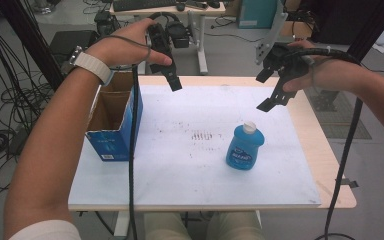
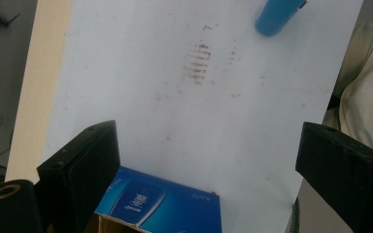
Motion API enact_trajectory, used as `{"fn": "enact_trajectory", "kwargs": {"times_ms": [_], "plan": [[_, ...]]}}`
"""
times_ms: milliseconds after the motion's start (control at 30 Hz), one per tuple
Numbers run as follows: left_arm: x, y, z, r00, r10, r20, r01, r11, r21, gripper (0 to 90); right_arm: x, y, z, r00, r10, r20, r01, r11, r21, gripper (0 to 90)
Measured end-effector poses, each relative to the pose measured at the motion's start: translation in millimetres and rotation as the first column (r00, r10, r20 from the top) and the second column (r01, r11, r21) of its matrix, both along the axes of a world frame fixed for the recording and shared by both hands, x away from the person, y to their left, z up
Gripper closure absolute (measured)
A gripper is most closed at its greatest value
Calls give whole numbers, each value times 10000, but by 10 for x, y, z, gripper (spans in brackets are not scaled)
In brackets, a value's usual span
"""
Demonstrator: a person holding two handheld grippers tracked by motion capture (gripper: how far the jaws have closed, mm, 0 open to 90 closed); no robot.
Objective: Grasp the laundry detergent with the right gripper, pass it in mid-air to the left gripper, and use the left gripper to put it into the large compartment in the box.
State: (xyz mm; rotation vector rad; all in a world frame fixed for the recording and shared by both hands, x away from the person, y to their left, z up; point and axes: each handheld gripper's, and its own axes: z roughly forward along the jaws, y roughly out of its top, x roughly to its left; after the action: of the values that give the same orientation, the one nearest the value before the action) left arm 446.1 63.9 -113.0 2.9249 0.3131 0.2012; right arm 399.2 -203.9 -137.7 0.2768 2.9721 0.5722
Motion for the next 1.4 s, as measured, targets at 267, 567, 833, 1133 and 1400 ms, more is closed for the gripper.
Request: {"fn": "enact_trajectory", "kwargs": {"times_ms": [267, 567, 833, 1133, 1400], "plan": [[1, 5, 0, 10000, 17, 4, -17, 10000, 0, 91, -25, -63, -47, 9999, -131, -42, 130, 9999, -66, 54], [2, 5, 3, 10000, -48, 10, 48, 10000, 6, 91, -43, -101, -102, 9995, -274, -173, 274, 9996, -33, 53], [0, 4, 7, 10000, 24, -14, -24, 9999, 100, 91, -71, -140, -170, 9987, -380, -329, 379, 9993, -59, 53], [9, -13, -12, 10000, -50, -3, 50, 10000, -3, 91, -61, -213, -249, 9999, 39, -94, -42, 9997, -232, 57], [7, -19, -14, 10000, -44, -2, 44, 10000, -48, 91, -125, -275, -326, 9978, -578, -312, 571, 9981, -226, 58]]}}
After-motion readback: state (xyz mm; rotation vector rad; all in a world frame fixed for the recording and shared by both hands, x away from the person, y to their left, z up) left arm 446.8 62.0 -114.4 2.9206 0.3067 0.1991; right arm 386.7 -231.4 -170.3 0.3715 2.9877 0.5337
